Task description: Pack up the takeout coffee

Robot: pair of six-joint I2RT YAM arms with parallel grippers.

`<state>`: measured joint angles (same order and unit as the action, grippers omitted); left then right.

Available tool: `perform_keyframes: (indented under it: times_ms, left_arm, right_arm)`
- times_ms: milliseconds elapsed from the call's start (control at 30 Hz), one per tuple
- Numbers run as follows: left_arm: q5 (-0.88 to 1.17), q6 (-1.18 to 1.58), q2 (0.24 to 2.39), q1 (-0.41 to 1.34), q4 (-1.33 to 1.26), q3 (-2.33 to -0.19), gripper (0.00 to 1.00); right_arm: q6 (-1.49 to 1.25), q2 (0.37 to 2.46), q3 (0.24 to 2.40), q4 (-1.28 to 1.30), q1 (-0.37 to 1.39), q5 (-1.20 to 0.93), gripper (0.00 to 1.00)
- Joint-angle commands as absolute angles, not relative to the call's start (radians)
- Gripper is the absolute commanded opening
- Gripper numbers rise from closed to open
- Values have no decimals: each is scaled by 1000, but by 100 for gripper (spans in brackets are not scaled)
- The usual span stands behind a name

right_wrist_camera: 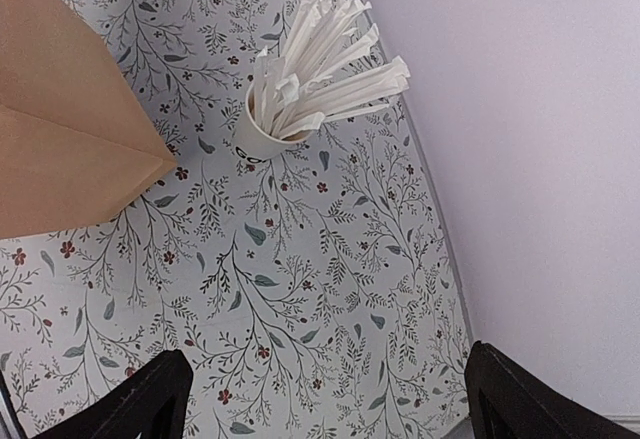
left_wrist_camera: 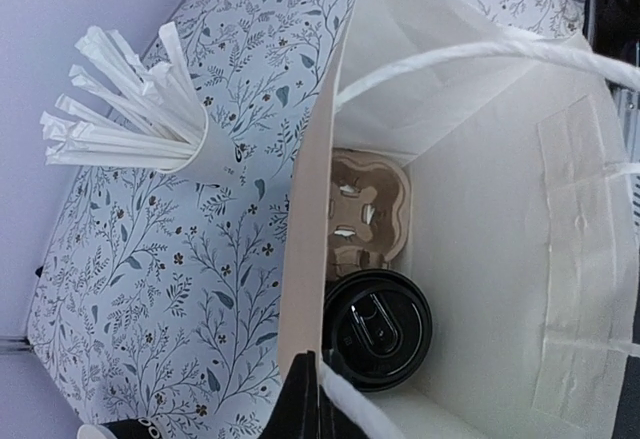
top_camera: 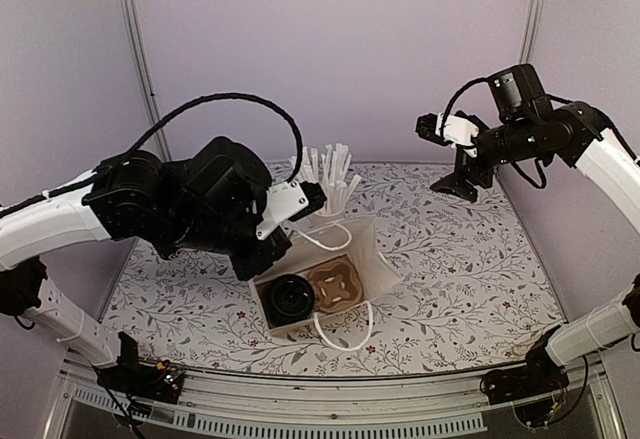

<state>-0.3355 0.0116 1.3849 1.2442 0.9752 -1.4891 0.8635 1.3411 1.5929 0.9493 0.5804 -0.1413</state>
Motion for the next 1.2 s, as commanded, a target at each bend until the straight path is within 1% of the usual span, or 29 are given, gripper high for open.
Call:
perform_keyframes:
  times_ms: [0,100,200,300,433,500,833,967,1167]
  left_arm:
    - [-387,56,1398,1339,976,-1497,8]
    - [-394,91,1407,1395,976,-1499,18]
    - [-406,133,1419,1446,979,-1500,27]
    - [-422,184,1434,1497,988,-1507,32]
    - [-497,253,1457,1575,1001,-1513,44]
    - [-539,287,1467,1611,1008,-1507,49]
    - [-610,289,1445,1610,996,-1465,52]
    - [-604,256,1385,1546,972,-1437,52]
    - [-581,152,1251,1365,863,-1345,60]
  right_arm:
    - [838,1319,1560,937,554,-189,99]
    - [837,1321,1555,937,547,-198,99]
    - [834,1330,1562,941,545,-212,99]
    - [834,1337,1571,949,545,-221,99]
    - [834,1338,1572,958,544,-231,99]
    - [834,1337,1571,964,545,-242,99]
    - [836,1351,1579,963,544,-308,99]
    - [797,1409,1595,926,545,-349,99]
    - [658,1551,1621,817,545,-483,99]
